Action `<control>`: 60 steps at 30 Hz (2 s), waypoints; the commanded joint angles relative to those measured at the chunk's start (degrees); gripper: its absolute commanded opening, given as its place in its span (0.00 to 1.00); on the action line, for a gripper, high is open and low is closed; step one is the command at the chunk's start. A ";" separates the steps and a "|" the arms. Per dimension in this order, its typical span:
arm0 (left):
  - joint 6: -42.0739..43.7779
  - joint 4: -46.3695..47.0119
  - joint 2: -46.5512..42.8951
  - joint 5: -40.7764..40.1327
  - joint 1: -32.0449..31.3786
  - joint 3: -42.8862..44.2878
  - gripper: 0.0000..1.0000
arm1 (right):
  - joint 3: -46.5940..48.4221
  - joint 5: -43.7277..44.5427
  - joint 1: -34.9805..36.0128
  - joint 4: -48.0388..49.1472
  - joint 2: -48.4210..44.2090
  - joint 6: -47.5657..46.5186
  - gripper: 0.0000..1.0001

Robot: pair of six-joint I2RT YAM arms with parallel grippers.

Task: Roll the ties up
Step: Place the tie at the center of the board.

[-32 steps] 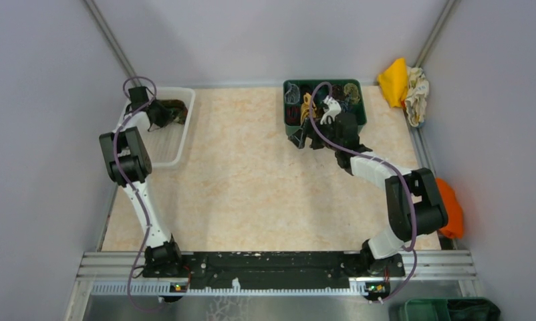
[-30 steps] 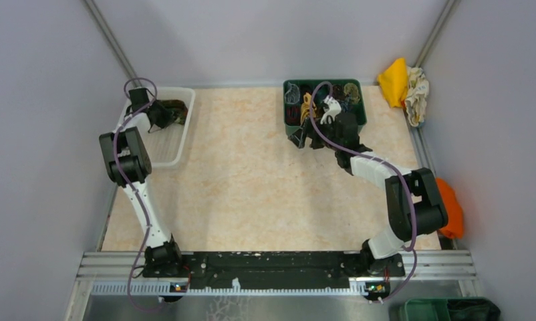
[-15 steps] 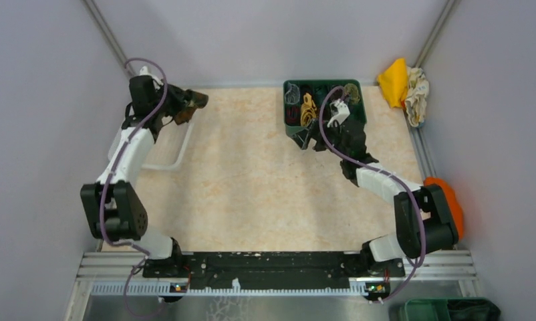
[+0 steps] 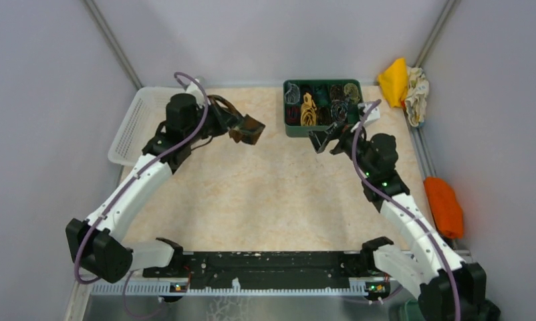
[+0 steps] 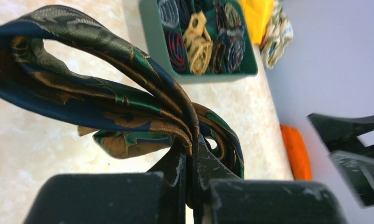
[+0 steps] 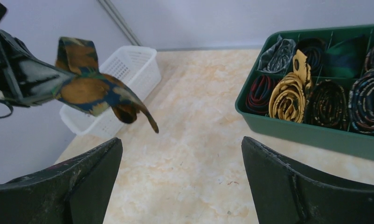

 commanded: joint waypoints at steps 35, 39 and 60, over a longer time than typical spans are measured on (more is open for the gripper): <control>24.76 24.84 10.25 -52.56 -44.73 3.83 0.00 | 0.46 28.42 0.04 -22.52 -27.47 -6.27 0.99; 27.81 30.69 14.02 -43.77 -44.56 4.33 0.00 | 1.24 29.77 0.04 -24.36 -29.77 -7.36 0.99; 17.28 39.75 39.19 -29.48 -42.01 24.84 0.00 | 3.20 40.10 0.04 -28.75 -36.17 -10.42 0.99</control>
